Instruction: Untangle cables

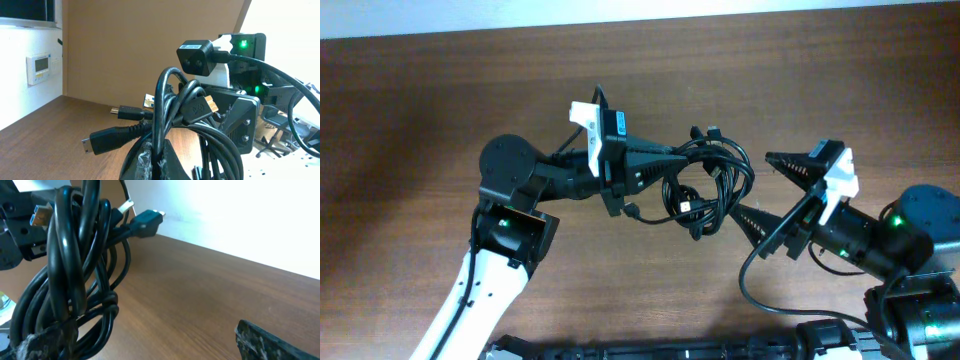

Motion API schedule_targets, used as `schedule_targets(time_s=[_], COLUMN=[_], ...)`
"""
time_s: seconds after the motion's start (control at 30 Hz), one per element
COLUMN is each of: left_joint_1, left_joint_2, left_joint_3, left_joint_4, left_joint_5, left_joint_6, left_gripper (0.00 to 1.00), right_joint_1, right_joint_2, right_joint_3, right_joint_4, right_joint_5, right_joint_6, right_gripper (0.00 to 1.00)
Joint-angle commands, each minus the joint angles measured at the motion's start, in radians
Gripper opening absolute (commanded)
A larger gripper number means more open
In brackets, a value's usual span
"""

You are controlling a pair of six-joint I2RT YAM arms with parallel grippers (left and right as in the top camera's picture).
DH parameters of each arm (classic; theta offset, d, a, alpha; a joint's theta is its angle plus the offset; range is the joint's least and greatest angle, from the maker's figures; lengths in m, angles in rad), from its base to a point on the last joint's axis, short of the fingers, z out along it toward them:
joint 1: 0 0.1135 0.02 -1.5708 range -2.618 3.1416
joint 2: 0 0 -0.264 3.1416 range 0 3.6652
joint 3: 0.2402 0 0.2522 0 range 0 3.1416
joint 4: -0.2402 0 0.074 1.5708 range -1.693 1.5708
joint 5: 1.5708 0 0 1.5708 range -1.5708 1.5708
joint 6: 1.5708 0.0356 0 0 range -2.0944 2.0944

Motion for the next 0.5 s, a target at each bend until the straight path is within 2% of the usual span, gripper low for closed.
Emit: schedule_targets(time_s=[0.0, 0.17, 0.37, 0.47], left_joint_1=[-0.002, -0.002, -0.002, -0.002], left_joint_2=[-0.018, -0.018, -0.018, -0.018], left_joint_3=[0.019, 0.019, 0.019, 0.019], left_joint_4=[-0.002, 0.002, 0.002, 0.002], left_joint_5=[0.068, 0.056, -0.059, -0.066], left_joint_6=[-0.006, -0.006, 0.002, 0.002], left_gripper=[0.00, 0.00, 0.00, 0.00], right_joint_1=[-0.002, -0.002, -0.002, -0.002], right_joint_2=[0.001, 0.001, 0.001, 0.001], right_joint_3=[0.026, 0.026, 0.026, 0.026], right_joint_4=[0.038, 0.037, 0.027, 0.027], right_joint_5=[-0.015, -0.016, -0.083, -0.098], right_joint_6=[0.079, 0.084, 0.083, 0.083], right_gripper=[0.99, 0.99, 0.99, 0.99])
